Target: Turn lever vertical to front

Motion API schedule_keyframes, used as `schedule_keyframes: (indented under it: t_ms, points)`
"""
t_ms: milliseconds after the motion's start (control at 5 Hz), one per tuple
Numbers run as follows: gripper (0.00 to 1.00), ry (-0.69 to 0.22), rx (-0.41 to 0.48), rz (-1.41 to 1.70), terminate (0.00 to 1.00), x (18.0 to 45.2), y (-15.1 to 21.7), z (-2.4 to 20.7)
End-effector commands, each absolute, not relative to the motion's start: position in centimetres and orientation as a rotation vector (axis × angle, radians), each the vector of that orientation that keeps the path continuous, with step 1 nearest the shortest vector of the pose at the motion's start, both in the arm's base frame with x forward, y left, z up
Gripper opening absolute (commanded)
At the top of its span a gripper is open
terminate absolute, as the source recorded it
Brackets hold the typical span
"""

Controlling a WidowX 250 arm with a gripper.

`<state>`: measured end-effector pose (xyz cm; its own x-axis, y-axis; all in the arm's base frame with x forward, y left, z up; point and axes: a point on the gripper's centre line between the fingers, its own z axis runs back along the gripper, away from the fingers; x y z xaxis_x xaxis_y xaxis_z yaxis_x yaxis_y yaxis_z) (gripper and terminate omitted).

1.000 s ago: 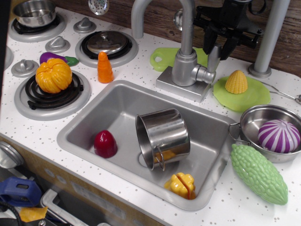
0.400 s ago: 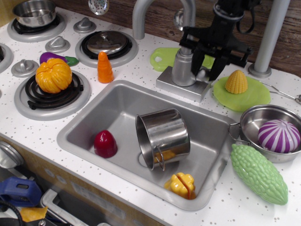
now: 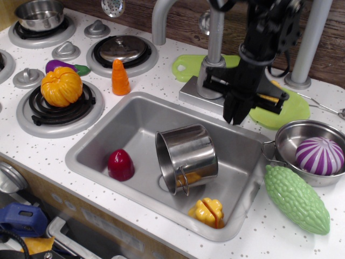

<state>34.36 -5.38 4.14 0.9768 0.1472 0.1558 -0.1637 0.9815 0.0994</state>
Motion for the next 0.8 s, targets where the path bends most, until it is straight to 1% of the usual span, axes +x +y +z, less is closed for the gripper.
schedule_keyframes:
  t_ms: [0,200,400,600]
  points:
    - [0.00,-0.228,0.105,0.144,0.00,36.1,-4.0,6.1]
    - [0.00,-0.179,0.108,0.140,0.00,36.5,-3.5,8.8]
    - [0.00,-0.125,0.122,0.164,0.00,36.8,-4.2,11.0]
    - [0.00,-0.106,0.132,0.179,0.00,37.3,-4.5,11.9]
